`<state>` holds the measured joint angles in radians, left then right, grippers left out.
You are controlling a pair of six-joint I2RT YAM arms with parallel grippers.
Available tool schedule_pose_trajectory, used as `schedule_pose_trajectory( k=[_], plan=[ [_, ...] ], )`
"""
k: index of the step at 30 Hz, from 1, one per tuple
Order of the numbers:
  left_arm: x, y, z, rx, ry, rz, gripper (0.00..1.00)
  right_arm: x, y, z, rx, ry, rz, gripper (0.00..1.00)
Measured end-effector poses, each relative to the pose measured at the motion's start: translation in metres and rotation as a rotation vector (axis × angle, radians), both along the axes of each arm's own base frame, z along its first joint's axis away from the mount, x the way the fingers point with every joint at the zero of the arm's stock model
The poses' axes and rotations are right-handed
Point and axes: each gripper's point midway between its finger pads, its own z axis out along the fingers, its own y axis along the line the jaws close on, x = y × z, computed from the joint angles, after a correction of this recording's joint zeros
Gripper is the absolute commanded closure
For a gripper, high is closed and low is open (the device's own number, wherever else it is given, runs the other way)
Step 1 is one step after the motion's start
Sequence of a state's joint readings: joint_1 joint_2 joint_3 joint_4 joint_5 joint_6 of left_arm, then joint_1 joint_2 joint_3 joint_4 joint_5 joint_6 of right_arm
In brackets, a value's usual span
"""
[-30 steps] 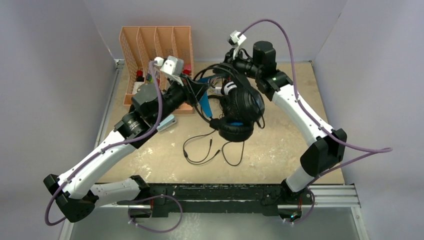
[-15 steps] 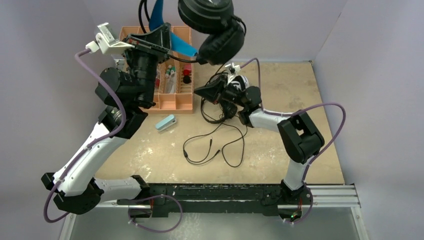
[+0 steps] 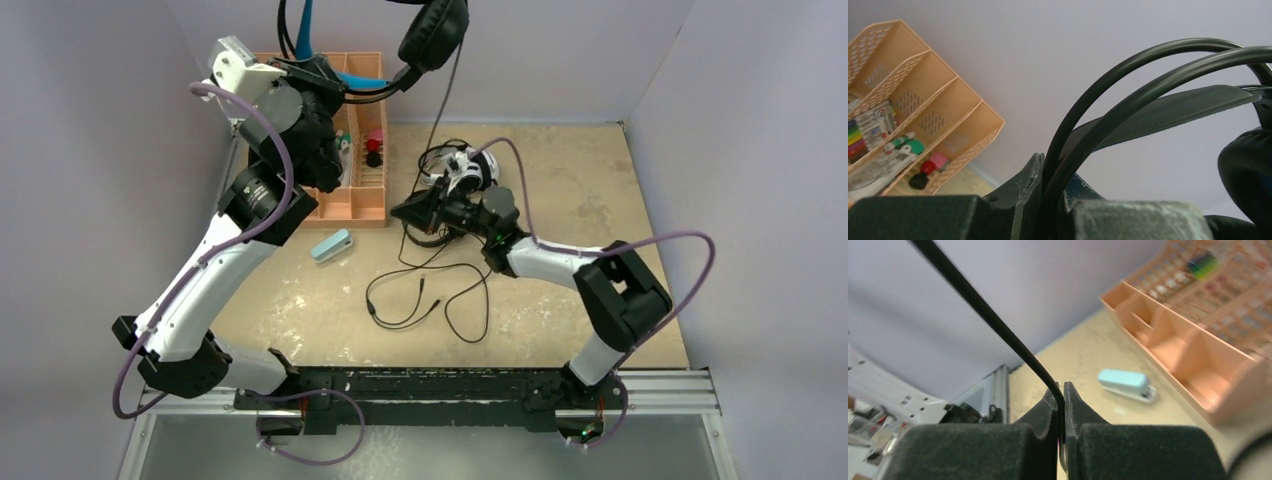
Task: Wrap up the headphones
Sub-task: Wrap the headphones cable around the headphones.
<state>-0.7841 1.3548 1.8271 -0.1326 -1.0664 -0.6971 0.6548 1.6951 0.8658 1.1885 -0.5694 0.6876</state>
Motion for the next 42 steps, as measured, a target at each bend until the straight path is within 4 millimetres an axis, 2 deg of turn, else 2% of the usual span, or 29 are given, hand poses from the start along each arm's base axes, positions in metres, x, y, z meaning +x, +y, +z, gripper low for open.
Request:
schedule_pose_trajectory(
  k=[2,4,6,8,9,13,14,18,20,23,26,29,31,33,37,40,42],
  plan=[
    [0.002,-0.004,-0.006,0.009,0.041,-0.014,1.00,0.014,-0.014,-0.008,-0.076,0.041,-0.054,1.00],
    [0.002,-0.010,-0.014,0.001,0.066,-0.059,1.00,0.044,-0.036,-0.010,-0.140,0.073,-0.138,1.00],
    [0.002,-0.022,-0.023,-0.029,0.090,-0.178,1.00,0.079,-0.061,-0.009,-0.212,0.094,-0.231,1.00],
    [0.010,-0.017,-0.028,-0.061,0.103,-0.224,1.00,0.107,-0.083,-0.007,-0.280,0.106,-0.320,1.00],
    [0.015,-0.017,-0.030,-0.096,0.106,-0.275,1.00,0.115,-0.088,-0.006,-0.303,0.107,-0.339,1.00],
    [0.038,-0.023,-0.050,-0.249,0.134,-0.423,1.00,0.136,-0.086,-0.006,-0.405,0.097,-0.369,1.00],
    [0.043,-0.033,-0.056,-0.292,0.144,-0.474,1.00,0.139,-0.084,-0.011,-0.425,0.101,-0.372,1.00],
    [0.056,-0.093,-0.080,-0.421,0.212,-0.729,1.00,0.147,-0.076,-0.045,-0.500,0.150,-0.356,1.00],
    [0.061,-0.109,-0.101,-0.461,0.268,-0.782,1.00,0.150,-0.072,-0.068,-0.547,0.181,-0.360,1.00],
    [0.070,-0.116,-0.123,-0.560,0.303,-0.797,1.00,0.144,-0.071,-0.102,-0.633,0.237,-0.381,1.00],
    [0.087,-0.117,-0.133,-0.667,0.294,-0.788,1.00,0.125,-0.049,-0.111,-0.673,0.235,-0.358,1.00],
    [0.109,-0.115,-0.146,-0.716,0.292,-0.738,1.00,0.088,-0.016,-0.110,-0.709,0.206,-0.313,1.00],
    [0.122,-0.104,-0.157,-0.716,0.291,-0.659,1.00,0.058,0.003,-0.106,-0.721,0.192,-0.267,1.00],
    [0.132,-0.084,-0.163,-0.683,0.272,-0.554,1.00,0.032,0.013,-0.100,-0.732,0.188,-0.237,1.00],
    [0.144,-0.024,-0.169,-0.529,0.215,-0.262,1.00,-0.010,0.017,-0.084,-0.740,0.194,-0.194,1.00],
    [0.142,0.023,-0.165,-0.373,0.192,-0.043,1.00,-0.031,0.013,-0.073,-0.743,0.199,-0.181,1.00],
    [0.138,0.042,-0.165,-0.288,0.196,0.054,1.00,-0.048,0.015,-0.061,-0.728,0.197,-0.160,1.00]
  ],
)
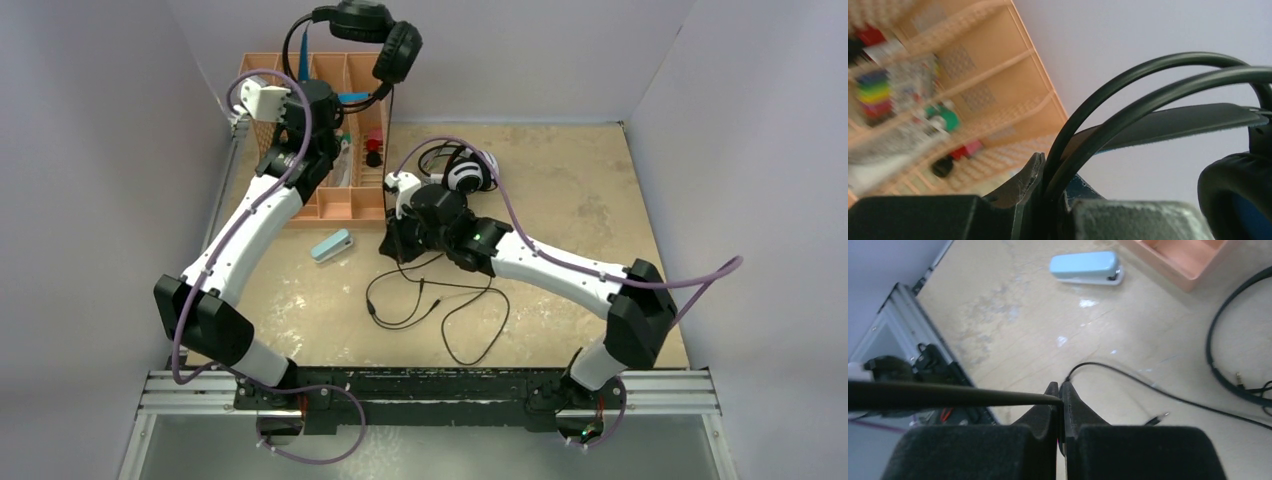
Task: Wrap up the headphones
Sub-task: Wrap the headphones cable around the headphones.
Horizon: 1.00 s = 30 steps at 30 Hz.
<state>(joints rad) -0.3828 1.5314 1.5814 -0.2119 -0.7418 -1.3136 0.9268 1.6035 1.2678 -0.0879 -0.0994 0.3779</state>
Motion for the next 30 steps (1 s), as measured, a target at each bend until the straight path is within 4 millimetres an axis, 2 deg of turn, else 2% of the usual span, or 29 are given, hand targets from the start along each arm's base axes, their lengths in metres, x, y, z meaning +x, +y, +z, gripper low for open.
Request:
schedule_pose_trajectory(
  k=[4,8,12,15,18,22,25,27,30],
  plan=[
    [-0.008,0.024,-0.002,0.218,0.066,0.112,1.00,-0.033,0.001,0.017,0.002,0.020,0.038,1.00],
    [-0.017,0.043,-0.008,0.424,0.146,0.201,1.00,-0.057,-0.015,0.031,-0.037,0.052,0.042,1.00],
    [-0.026,0.051,-0.034,0.496,0.216,0.211,1.00,-0.070,-0.029,0.047,-0.022,0.067,0.055,1.00],
    [-0.030,0.052,-0.041,0.480,0.242,0.184,1.00,-0.077,-0.036,0.045,-0.045,0.079,0.056,1.00],
    [-0.035,0.057,-0.043,0.437,0.260,0.167,1.00,-0.080,-0.045,0.030,-0.109,0.085,0.039,1.00],
    [-0.030,0.070,-0.047,0.312,0.264,0.110,1.00,-0.067,-0.071,-0.002,-0.192,0.103,-0.024,1.00],
    [-0.030,0.076,-0.054,0.200,0.241,0.046,1.00,-0.039,-0.096,-0.023,-0.215,0.126,-0.102,1.00],
    [-0.035,0.077,-0.057,0.120,0.220,0.002,1.00,-0.019,-0.108,-0.027,-0.210,0.127,-0.147,1.00],
    [-0.038,0.066,-0.050,0.012,0.158,-0.079,1.00,0.004,-0.111,-0.026,-0.172,0.116,-0.173,1.00]
  ],
)
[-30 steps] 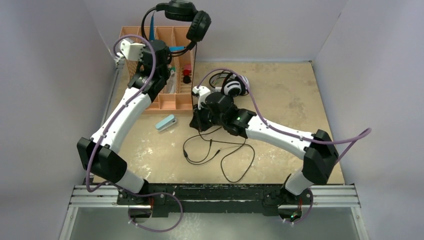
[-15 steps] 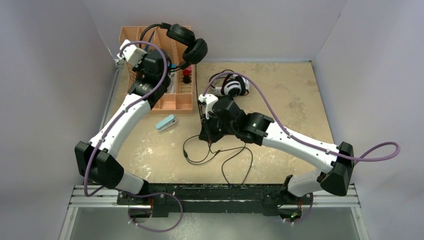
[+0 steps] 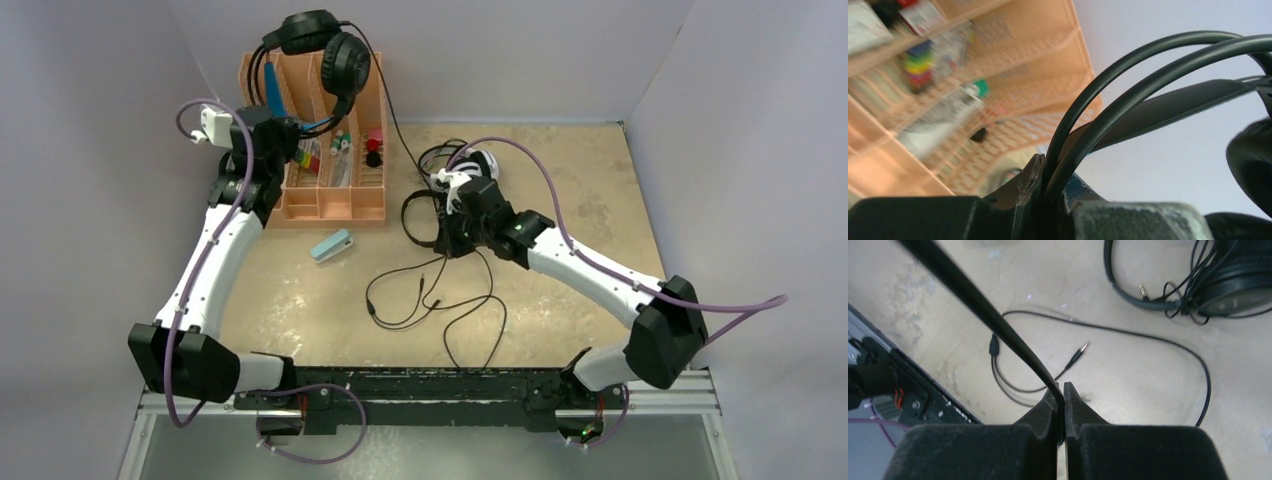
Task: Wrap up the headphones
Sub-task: Wrap the headphones cable around the headphones.
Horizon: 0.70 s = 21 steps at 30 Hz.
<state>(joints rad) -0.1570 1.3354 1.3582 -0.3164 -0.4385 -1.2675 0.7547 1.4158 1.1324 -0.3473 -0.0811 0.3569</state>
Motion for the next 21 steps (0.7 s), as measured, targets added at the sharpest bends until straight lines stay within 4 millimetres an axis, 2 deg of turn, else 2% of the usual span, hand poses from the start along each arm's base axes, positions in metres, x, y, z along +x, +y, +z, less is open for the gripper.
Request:
schedule_pose_trajectory(
  k=[2,6,8,10,14,16,17,21],
  plan=[
    [0.001,-0.014,0.008,-0.098,-0.053,-0.072,1.00,0.016,-0.001,-0.001,0.036,0.001,-0.016,1.00],
    [0.005,-0.044,0.026,-0.246,-0.149,-0.232,1.00,0.058,-0.018,-0.007,0.082,-0.010,-0.085,0.91],
    [0.002,-0.061,0.030,-0.291,-0.163,-0.318,1.00,0.073,-0.028,-0.005,0.092,-0.032,-0.105,0.84],
    [-0.001,-0.071,0.035,-0.313,-0.173,-0.377,1.00,0.083,-0.030,0.002,0.108,-0.065,-0.092,0.69],
    [-0.008,-0.089,0.045,-0.339,-0.195,-0.494,1.00,0.090,-0.011,0.036,0.199,-0.188,0.018,0.42],
    [-0.013,-0.099,0.047,-0.347,-0.193,-0.558,1.00,0.089,0.000,0.060,0.260,-0.267,0.088,0.27],
    [-0.016,-0.103,0.046,-0.350,-0.192,-0.582,1.00,0.088,0.005,0.074,0.291,-0.310,0.121,0.23],
    [-0.027,-0.116,0.036,-0.358,-0.167,-0.669,1.00,0.079,0.018,0.138,0.433,-0.525,0.245,0.18]
  ],
)
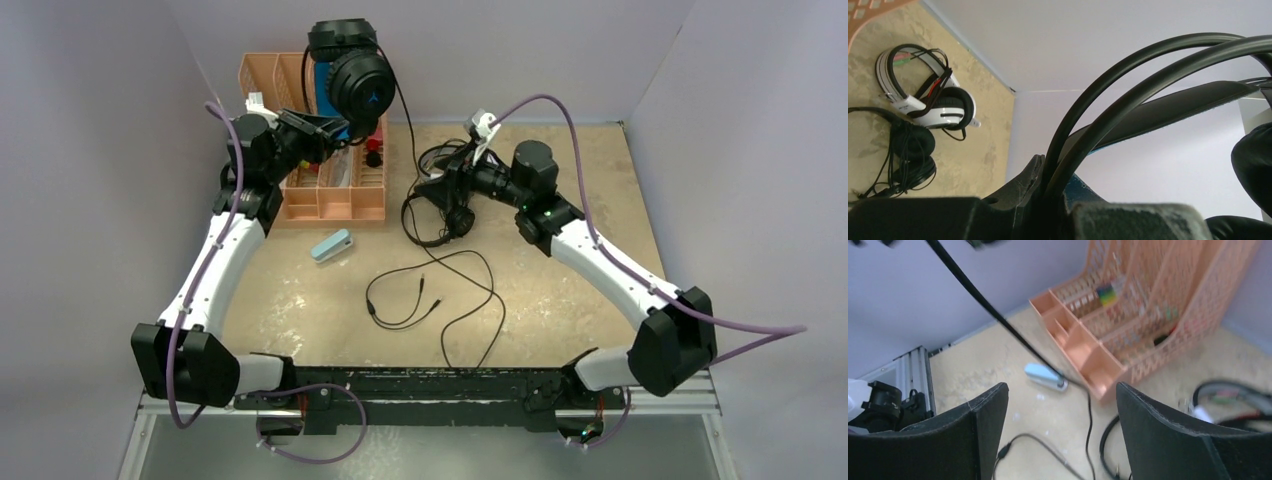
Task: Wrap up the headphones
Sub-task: Wrap the headphones cable around the headphones.
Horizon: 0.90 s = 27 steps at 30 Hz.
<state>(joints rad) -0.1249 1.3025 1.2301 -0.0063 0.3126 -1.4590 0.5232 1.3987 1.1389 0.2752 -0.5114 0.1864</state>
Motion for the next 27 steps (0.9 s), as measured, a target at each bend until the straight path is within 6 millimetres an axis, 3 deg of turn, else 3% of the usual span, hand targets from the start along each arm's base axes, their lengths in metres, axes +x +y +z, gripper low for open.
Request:
schedule_pose_trajectory(
  k=[1,4,9,17,19,22,24,26,27],
  plan=[
    [-0.003,-0.002,-0.004,0.001,0.007,-0.015,1.00,-0.003,0.002,0.015,0.039,-0.061,0.024,0.17],
    [-0.007,-0.005,-0.005,0.000,0.011,-0.040,1.00,-0.012,0.004,0.034,0.118,-0.175,0.062,0.17],
    [-0.018,-0.010,0.010,-0.029,-0.020,-0.076,1.00,-0.016,0.008,0.025,0.210,-0.272,0.091,0.21],
    [-0.036,-0.015,0.049,-0.114,-0.115,-0.127,1.00,0.003,0.022,0.021,0.335,-0.359,0.107,0.28],
    [-0.038,-0.017,0.054,-0.124,-0.123,-0.142,1.00,0.008,0.026,0.023,0.348,-0.367,0.114,0.38],
    [-0.043,-0.020,0.060,-0.133,-0.147,-0.177,1.00,0.011,0.034,0.034,0.380,-0.374,0.155,0.60],
    [-0.047,-0.024,0.065,-0.132,-0.177,-0.211,1.00,0.005,0.036,0.040,0.390,-0.379,0.189,0.84],
    [-0.052,-0.029,0.070,-0.128,-0.212,-0.255,1.00,-0.005,0.034,0.048,0.395,-0.386,0.228,0.99],
    [-0.053,-0.032,0.072,-0.124,-0.225,-0.275,1.00,-0.009,0.032,0.051,0.393,-0.390,0.239,1.00]
  ],
)
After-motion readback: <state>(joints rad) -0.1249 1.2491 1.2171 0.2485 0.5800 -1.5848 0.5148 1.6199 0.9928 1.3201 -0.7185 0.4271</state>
